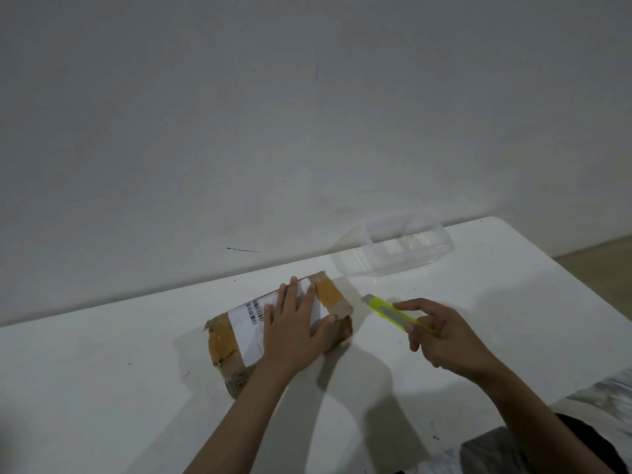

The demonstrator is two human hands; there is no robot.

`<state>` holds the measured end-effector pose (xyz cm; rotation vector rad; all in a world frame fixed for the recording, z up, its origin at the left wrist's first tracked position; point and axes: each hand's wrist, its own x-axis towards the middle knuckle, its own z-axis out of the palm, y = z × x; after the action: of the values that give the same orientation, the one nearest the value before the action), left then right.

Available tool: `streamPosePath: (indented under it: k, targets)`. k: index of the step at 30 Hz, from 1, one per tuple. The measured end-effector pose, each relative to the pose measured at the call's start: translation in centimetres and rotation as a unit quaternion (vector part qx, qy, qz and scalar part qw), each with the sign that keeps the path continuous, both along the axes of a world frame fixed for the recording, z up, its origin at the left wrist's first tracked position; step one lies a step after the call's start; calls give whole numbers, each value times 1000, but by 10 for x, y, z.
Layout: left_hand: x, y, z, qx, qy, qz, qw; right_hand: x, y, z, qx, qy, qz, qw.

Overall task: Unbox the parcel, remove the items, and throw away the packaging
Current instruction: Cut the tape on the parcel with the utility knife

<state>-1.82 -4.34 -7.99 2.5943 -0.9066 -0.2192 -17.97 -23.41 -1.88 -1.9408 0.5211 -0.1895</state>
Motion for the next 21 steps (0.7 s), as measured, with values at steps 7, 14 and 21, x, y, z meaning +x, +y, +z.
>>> streamPosePath:
  k: [7, 14, 21]
  targets:
    - [44, 40, 20, 116, 1, -98, 988, 11, 14, -5, 31, -10, 17, 999]
    - [47, 59, 33, 94, -22, -57, 994, 24, 20, -8, 23, -21, 37, 999]
    - [8, 49, 24, 99, -87, 119, 984, 30, 25, -11, 29, 1, 37, 999]
